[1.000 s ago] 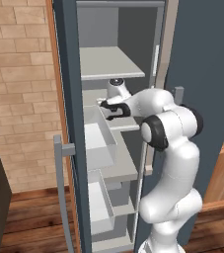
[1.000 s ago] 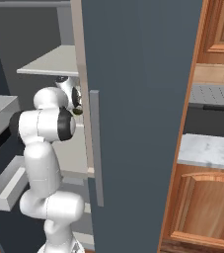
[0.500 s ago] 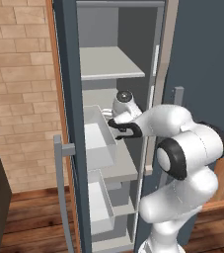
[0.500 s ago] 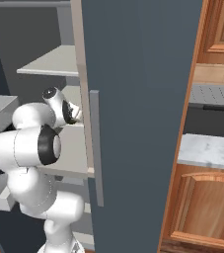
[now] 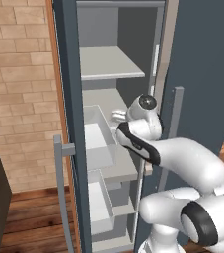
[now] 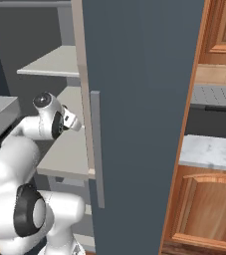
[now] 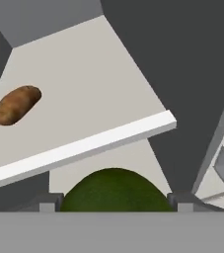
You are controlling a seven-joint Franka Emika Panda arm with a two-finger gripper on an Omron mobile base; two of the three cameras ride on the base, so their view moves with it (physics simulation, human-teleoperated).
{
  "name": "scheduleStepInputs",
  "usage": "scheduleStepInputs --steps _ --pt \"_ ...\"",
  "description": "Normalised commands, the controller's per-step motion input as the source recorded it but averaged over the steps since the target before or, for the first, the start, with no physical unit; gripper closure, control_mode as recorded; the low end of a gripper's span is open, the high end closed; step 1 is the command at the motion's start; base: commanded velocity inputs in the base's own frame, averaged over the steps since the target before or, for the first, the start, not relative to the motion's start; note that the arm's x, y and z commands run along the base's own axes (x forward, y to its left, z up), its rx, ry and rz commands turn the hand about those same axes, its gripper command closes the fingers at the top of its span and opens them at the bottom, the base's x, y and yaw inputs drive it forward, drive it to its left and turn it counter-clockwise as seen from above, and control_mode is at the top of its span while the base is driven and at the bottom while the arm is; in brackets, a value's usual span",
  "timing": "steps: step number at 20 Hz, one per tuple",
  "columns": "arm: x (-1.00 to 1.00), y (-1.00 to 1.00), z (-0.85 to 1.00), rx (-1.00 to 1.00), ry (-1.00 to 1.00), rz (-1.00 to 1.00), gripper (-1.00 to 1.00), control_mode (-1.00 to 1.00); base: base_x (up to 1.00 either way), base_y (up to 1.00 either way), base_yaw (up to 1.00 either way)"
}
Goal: Take the potato and lime out of the freezer and place them in the tupperware container on the counter. Then put the tupperware containing the vegetables back in the freezer.
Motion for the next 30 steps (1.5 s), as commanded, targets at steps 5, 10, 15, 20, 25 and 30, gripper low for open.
scheduleStepInputs --steps 5,10,15,20,25,30 --pt "-0.53 -0.06 1.00 0.00 0.09 0.00 1.00 -1.00 0.00 0.00 0.00" --pt "-0.47 -0.16 0.77 -0.03 0.15 0.00 1.00 -1.00 0.00 0.00 0.00" --pt "-0.50 -0.26 0.06 -0.07 0.09 0.00 1.00 -1.00 0.00 0.00 0.00" --pt "-0.69 -0.18 -0.20 -0.06 0.00 0.00 1.00 -1.00 0.00 0.00 0.00" --pt "-0.31 -0.24 -0.36 -0.05 0.00 0.00 1.00 -1.00 0.00 0.00 0.00" --pt "-0.02 -0.05 -0.06 0.00 0.00 0.00 1.00 1.00 -0.53 -0.21 0.00"
